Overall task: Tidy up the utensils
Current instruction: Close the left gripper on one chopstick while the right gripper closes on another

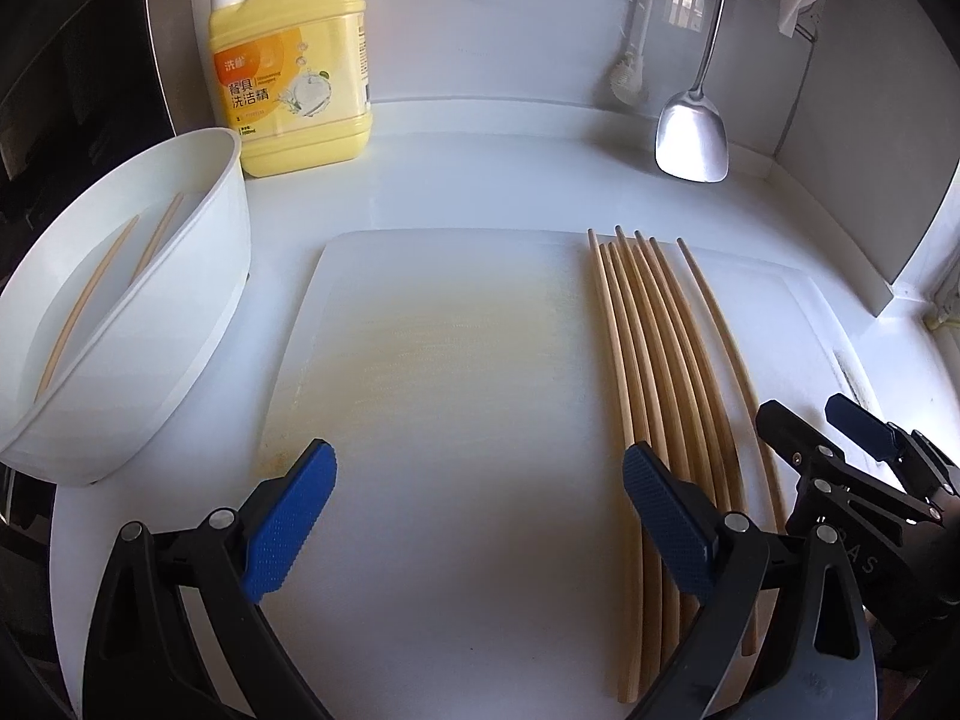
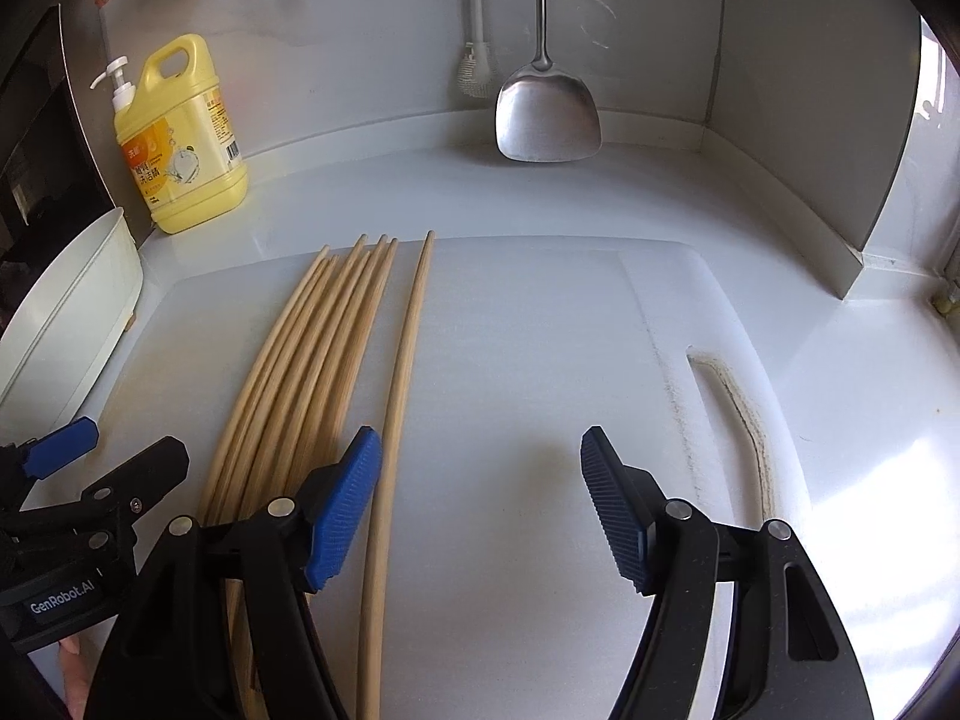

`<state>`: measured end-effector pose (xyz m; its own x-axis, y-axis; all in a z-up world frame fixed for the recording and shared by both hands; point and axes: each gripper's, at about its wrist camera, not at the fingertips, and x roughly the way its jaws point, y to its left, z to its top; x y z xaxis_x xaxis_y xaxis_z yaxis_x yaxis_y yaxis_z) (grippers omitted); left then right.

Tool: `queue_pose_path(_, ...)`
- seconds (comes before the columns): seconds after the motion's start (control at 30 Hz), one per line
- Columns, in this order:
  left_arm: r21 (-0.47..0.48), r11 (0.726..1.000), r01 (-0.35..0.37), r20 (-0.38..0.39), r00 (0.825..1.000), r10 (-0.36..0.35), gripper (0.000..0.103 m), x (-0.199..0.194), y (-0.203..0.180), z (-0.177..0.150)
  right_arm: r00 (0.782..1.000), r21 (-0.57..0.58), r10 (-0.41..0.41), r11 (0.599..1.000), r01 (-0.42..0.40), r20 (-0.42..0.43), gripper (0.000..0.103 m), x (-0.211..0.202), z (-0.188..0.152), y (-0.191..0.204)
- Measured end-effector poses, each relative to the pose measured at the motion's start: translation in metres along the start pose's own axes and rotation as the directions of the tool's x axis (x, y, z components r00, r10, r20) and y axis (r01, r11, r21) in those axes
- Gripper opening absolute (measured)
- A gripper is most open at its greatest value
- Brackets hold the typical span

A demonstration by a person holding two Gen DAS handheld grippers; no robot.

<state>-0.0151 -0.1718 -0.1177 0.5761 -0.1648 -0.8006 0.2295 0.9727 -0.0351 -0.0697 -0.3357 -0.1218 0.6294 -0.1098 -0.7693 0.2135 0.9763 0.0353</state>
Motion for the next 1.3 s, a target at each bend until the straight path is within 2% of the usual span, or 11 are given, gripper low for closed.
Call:
queue_pose_path(0.63, 0.047, 0.999, -0.006, -0.003, 1.000, 0.006, 0.097, 0.020, -0.012, 0.007, 1.000, -0.007, 0.010, 1.000, -0.010, 0.002, 0.066, 0.003, 0.000, 0.001)
queue_pose_path(0.7, 0.049, 0.998, -0.033, -0.010, 0.999, 0.034, 0.097, 0.022, -0.011, 0.006, 1.000, -0.010, 0.002, 1.000, -0.002, 0.002, 0.066, 0.004, 0.001, -0.001)
queue_pose_path(0.77, 0.027, 0.998, -0.051, -0.001, 0.999, 0.051, 0.097, 0.021, -0.004, 0.005, 1.000, -0.007, -0.002, 1.000, 0.002, 0.003, 0.066, 0.004, 0.001, -0.004)
queue_pose_path(0.87, -0.023, 0.999, -0.040, -0.020, 0.999, 0.039, 0.098, 0.025, 0.007, 0.009, 1.000, -0.015, -0.014, 1.000, 0.014, 0.004, 0.066, 0.004, 0.001, -0.004)
queue_pose_path(1.13, 0.003, 0.999, -0.045, -0.010, 0.999, 0.045, 0.097, 0.032, -0.007, 0.018, 1.000, -0.071, -0.004, 0.997, 0.005, 0.016, 0.065, 0.010, 0.005, 0.009)
queue_pose_path(1.23, 0.019, 1.000, -0.015, -0.007, 1.000, 0.015, 0.085, 0.030, -0.011, 0.019, 1.000, -0.089, 0.010, 0.996, -0.009, 0.013, 0.059, 0.011, 0.007, 0.012)
queue_pose_path(1.3, 0.050, 0.999, 0.003, 0.004, 1.000, -0.003, 0.064, 0.027, -0.018, 0.019, 1.000, -0.107, 0.022, 0.994, -0.020, 0.015, 0.051, 0.010, 0.007, 0.016)
